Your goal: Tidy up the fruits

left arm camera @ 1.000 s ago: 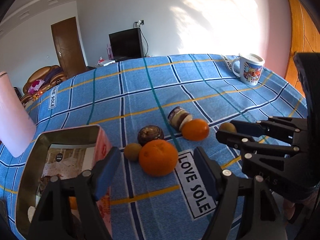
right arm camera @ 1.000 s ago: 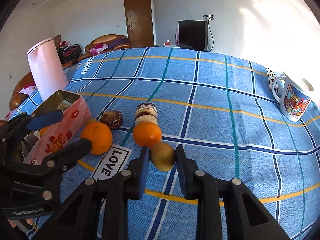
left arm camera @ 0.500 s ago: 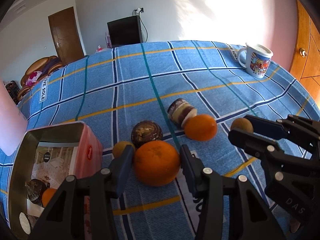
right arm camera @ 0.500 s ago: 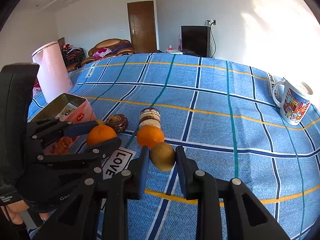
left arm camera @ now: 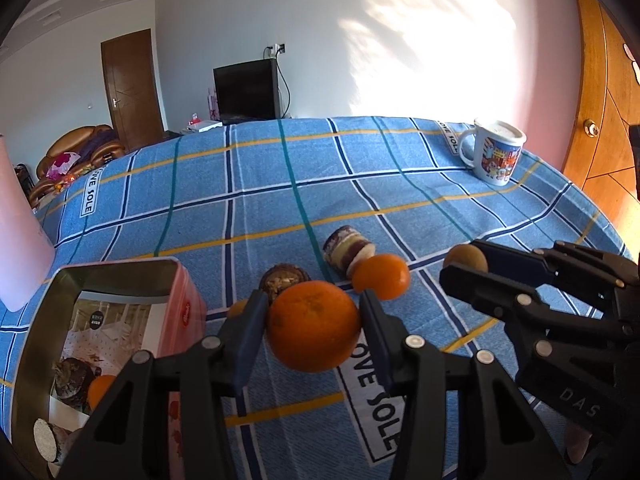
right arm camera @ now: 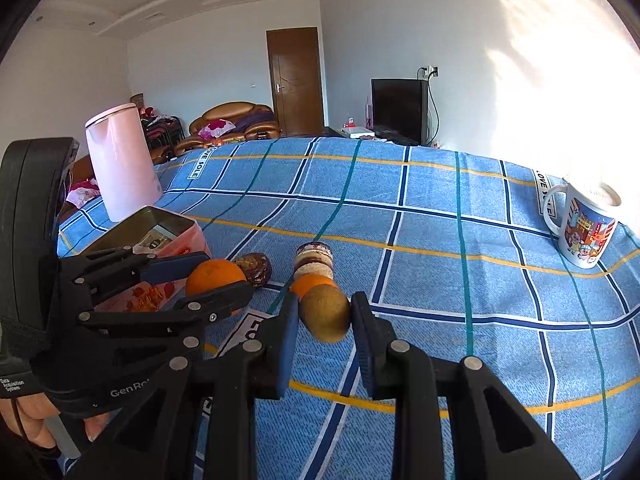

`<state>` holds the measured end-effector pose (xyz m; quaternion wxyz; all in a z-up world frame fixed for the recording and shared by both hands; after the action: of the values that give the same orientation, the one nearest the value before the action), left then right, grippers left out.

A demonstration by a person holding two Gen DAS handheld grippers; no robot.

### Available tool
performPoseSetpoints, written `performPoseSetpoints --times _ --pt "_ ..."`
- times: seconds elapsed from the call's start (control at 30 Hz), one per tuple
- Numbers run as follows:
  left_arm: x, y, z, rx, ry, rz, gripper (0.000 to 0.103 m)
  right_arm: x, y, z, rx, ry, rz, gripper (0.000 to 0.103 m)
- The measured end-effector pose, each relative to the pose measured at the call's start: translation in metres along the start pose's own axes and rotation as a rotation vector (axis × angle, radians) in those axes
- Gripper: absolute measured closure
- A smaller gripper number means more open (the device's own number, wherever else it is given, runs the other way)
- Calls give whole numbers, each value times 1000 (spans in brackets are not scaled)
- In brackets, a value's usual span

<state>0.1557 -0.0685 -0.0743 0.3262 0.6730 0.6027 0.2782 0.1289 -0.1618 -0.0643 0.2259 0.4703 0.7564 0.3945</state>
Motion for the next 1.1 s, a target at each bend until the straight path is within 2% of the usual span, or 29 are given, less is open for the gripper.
performPoseSetpoints --times 1.1 --pt "2 1 -33 -168 43 3 54 2 1 -28 -145 22 -10 75"
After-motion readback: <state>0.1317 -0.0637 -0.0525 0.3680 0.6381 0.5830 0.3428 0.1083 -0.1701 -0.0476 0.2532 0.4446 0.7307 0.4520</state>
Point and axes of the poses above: each gripper's, at about its wrist camera, not at the fingertips, and z roughly the way its jaws point, x to its left, y to its top, the point moved 4 cm from there along z, roughly the way its jaws point, and after that the axes turned 1 degree about -z, right-handed, at the moved point
